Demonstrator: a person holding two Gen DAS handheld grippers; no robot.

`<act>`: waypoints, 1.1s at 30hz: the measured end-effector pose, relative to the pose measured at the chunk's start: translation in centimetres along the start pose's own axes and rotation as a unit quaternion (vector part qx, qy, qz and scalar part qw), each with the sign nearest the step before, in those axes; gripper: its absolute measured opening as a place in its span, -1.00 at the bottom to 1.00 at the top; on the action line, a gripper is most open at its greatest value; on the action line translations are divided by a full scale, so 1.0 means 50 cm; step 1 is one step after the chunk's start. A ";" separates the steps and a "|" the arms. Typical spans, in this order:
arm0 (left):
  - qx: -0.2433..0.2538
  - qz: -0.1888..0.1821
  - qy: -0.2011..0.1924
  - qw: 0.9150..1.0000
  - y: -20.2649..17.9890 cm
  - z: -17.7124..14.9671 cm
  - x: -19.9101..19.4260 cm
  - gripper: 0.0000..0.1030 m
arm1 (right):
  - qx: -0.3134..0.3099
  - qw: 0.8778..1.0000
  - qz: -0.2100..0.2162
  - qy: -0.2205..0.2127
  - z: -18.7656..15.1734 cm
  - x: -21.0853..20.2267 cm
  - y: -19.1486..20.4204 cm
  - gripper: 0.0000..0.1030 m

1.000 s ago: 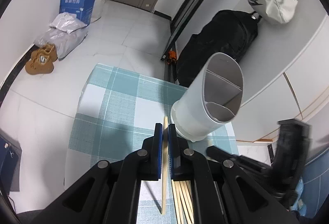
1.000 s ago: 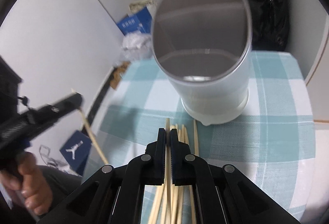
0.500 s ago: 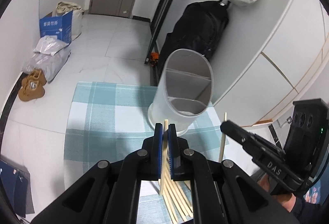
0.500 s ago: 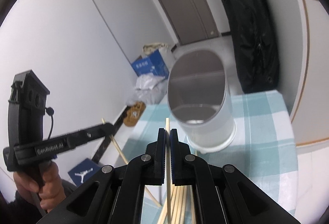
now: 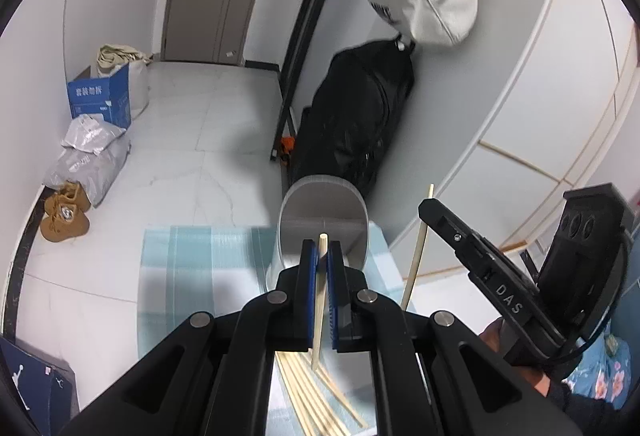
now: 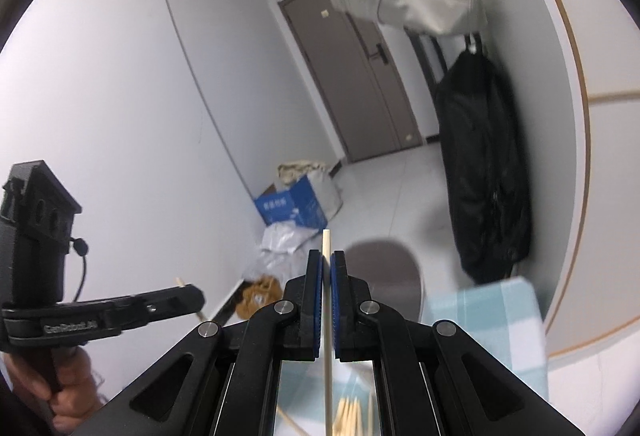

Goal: Organize utensils
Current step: 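Carry the chopstick in the left gripper over the holder and release it inside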

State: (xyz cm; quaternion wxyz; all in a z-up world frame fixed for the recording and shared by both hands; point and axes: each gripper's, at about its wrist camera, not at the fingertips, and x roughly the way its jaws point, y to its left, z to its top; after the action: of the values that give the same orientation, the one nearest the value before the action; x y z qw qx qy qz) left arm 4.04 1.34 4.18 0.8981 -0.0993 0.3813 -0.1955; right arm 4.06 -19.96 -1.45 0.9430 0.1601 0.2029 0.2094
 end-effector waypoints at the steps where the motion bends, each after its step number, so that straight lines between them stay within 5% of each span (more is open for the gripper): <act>1: -0.005 -0.003 -0.003 1.000 0.001 0.012 -0.002 -0.97 | 0.000 1.000 0.000 -0.003 0.009 0.005 -0.002 -0.94; 19: 0.005 0.004 -0.073 0.997 -0.025 0.206 0.026 -0.97 | 0.000 0.996 -0.013 -0.084 0.200 0.122 -0.061 -0.94; 33: 0.010 0.015 -0.029 0.999 0.008 0.190 0.131 -0.97 | -0.024 0.995 -0.027 -0.089 0.152 0.212 -0.092 -0.94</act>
State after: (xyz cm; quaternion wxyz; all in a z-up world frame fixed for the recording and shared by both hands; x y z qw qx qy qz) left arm 15.16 -0.82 6.36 0.9126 -0.0900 0.3542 -0.1833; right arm 17.79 -20.72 0.03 0.9662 0.1497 0.1171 0.1740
